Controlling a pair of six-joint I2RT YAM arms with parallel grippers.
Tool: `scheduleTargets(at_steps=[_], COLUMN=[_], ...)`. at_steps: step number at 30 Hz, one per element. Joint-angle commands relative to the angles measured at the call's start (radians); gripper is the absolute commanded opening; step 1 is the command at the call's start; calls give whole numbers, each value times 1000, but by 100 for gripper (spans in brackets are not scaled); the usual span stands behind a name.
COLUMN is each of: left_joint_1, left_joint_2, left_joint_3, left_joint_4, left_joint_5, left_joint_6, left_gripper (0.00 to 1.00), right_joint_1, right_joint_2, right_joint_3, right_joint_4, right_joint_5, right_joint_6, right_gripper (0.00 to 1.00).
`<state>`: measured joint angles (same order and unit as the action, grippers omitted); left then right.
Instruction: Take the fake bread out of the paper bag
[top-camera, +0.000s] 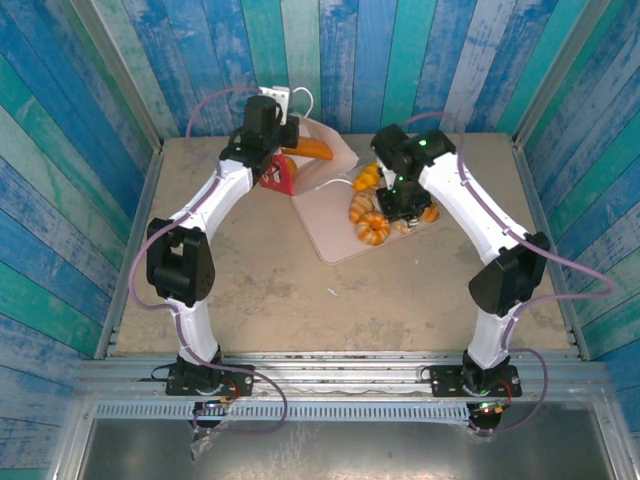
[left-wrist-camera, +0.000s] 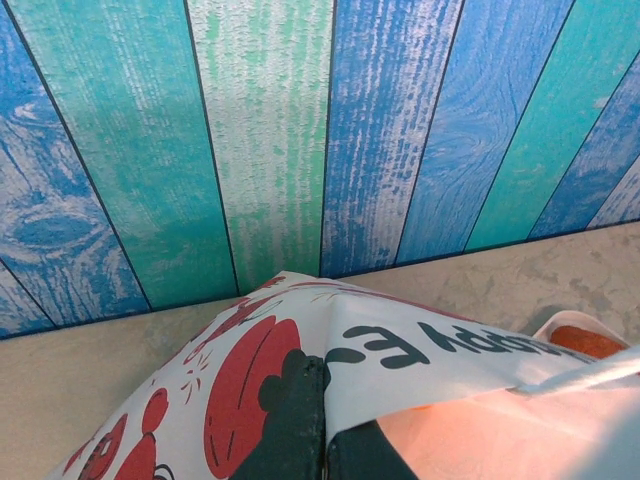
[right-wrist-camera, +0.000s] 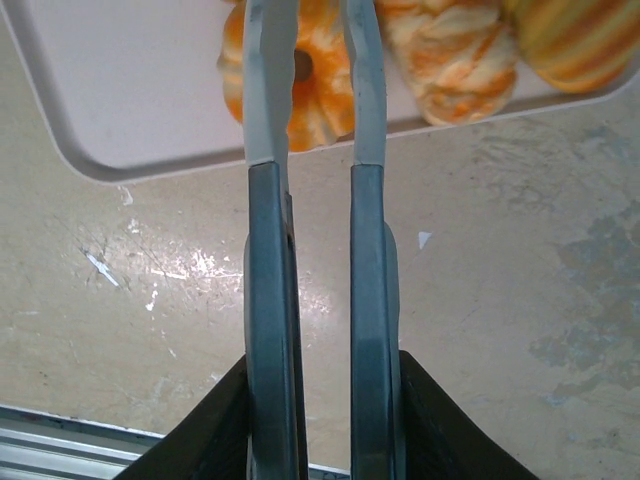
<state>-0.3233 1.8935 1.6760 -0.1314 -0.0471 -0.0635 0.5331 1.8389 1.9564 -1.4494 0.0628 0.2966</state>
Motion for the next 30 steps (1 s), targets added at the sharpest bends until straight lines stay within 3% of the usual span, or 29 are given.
scheduleTargets(at_steps=[1,12,16,25,30], left_joint_1=[-2,-2,-2,-1,-2], left_joint_2=[-10,-38,-45,-80,-93], left_joint_3=[-27,-80,-83,-98,-121], left_joint_4=[-37,-9,-11,-23,-22], left_joint_5=[-13,21,49,77,99], left_joint_6=[70,128,128,151,157], left_gripper=[0,0,0,0,0], right_joint_1=[-14,-62,-64,-48,-22], right_joint_2=[-64,-127,-127,-2,81], right_joint_3=[24,123,143,155,168], right_joint_4=[5,123,246,386,407], right_joint_5=[-11,-146,-241,-427,-461], right_joint_6=[36,53,54,95,112], right_gripper=[34,35,37,38,38])
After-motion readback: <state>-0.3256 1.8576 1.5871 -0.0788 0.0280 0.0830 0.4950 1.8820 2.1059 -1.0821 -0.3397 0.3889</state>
